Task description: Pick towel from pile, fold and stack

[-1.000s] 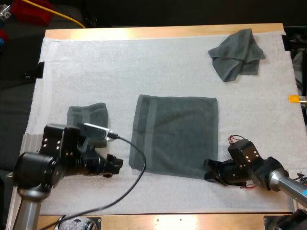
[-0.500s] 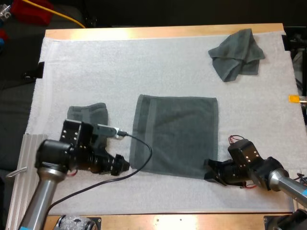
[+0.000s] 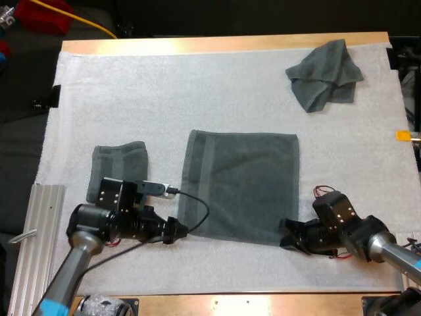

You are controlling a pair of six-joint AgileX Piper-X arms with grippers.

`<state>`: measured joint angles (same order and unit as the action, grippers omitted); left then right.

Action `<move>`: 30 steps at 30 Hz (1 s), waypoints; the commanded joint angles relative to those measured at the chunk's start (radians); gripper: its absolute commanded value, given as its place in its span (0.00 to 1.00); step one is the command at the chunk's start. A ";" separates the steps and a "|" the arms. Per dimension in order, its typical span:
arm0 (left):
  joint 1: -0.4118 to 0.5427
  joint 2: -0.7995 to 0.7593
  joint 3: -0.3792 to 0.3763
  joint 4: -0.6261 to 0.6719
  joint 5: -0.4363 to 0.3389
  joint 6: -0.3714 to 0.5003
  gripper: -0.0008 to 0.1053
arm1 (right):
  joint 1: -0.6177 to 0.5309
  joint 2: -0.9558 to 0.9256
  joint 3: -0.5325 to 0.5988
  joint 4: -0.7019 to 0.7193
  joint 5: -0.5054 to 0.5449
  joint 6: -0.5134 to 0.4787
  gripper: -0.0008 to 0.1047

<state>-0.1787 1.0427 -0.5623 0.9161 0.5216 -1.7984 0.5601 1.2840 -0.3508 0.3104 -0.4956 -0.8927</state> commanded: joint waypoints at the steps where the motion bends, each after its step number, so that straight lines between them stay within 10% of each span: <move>1: 0.000 0.022 0.000 -0.025 0.022 -0.007 0.66 | 0.003 0.017 0.011 0.008 0.022 -0.010 0.01; 30: 0.000 0.410 -0.004 -0.238 0.278 -0.006 0.66 | 0.003 0.017 0.011 0.008 0.022 -0.008 0.01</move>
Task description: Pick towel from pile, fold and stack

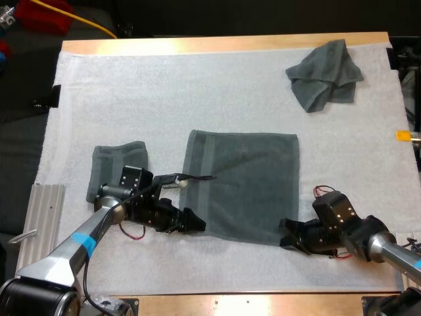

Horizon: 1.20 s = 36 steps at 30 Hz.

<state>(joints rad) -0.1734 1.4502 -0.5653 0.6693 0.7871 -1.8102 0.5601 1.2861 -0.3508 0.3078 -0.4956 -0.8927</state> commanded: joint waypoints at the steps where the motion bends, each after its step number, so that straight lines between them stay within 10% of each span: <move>1: -0.006 0.003 -0.001 0.022 0.001 0.006 0.66 | 0.003 0.015 0.011 0.011 0.022 -0.008 0.01; 8: -0.006 0.003 -0.001 0.054 -0.018 0.009 0.59 | 0.003 0.015 0.011 0.011 0.022 -0.008 0.01; 24: -0.006 0.003 -0.001 0.047 -0.104 0.012 0.02 | 0.003 0.015 0.011 0.011 0.016 -0.008 0.01; 36: -0.009 -0.070 -0.003 0.200 -0.151 0.064 0.01 | 0.003 -0.092 -0.019 0.068 0.013 -0.006 0.01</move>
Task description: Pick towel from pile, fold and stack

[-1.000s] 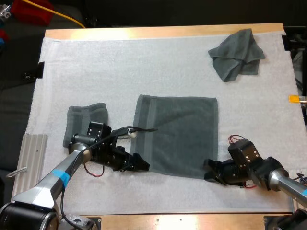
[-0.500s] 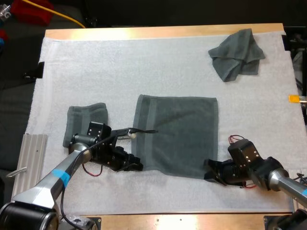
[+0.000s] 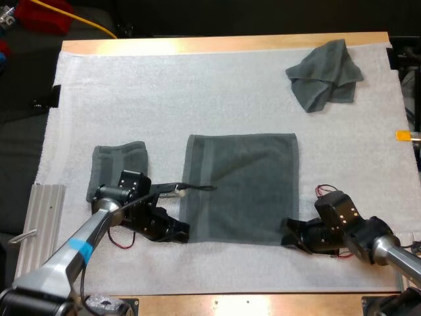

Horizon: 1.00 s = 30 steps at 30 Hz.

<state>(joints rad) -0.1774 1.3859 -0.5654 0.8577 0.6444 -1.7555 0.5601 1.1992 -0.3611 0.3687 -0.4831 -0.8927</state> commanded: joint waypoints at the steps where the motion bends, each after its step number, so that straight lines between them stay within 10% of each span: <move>1: -0.011 -0.022 -0.008 0.035 -0.032 0.017 0.01 | 0.003 -0.023 -0.009 0.018 0.001 -0.006 0.01; 17: -0.282 -0.150 -0.046 0.253 -0.245 0.056 0.01 | 0.004 -0.226 -0.009 0.183 -0.083 -0.007 0.01; 30: -0.138 -0.061 -0.131 0.196 -0.008 -0.014 0.01 | 0.002 -0.165 -0.009 -0.158 -0.096 0.263 0.01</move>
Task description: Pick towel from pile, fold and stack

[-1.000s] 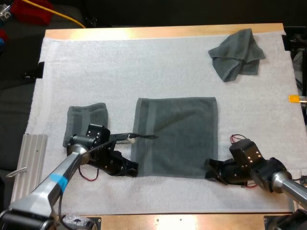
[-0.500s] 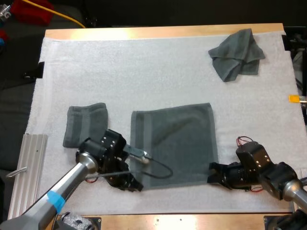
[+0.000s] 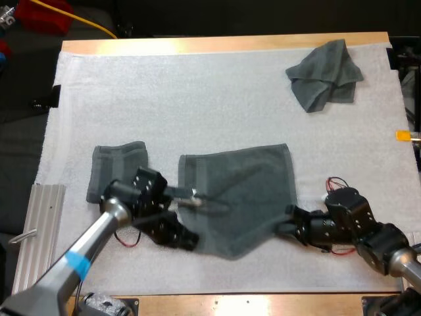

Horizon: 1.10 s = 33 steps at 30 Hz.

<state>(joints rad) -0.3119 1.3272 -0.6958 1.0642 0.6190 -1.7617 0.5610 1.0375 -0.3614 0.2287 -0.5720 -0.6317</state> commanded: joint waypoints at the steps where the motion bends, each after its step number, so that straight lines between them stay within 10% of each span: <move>1: 0.017 0.028 -0.023 -0.010 0.035 -0.010 0.01 | 0.001 0.024 -0.009 -0.063 -0.008 0.031 0.01; 13: 0.106 0.306 -0.247 -0.010 0.168 -0.018 0.01 | -0.074 0.311 -0.010 -0.533 -0.009 0.291 0.01; 33: 0.161 0.431 -0.404 -0.158 0.084 -0.170 0.01 | -0.208 0.569 -0.243 -0.571 -0.007 0.304 0.01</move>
<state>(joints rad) -0.1519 1.7604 -1.0940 0.9132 0.7183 -1.9260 0.3592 1.6087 -0.5980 -0.3357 -0.5793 -0.3258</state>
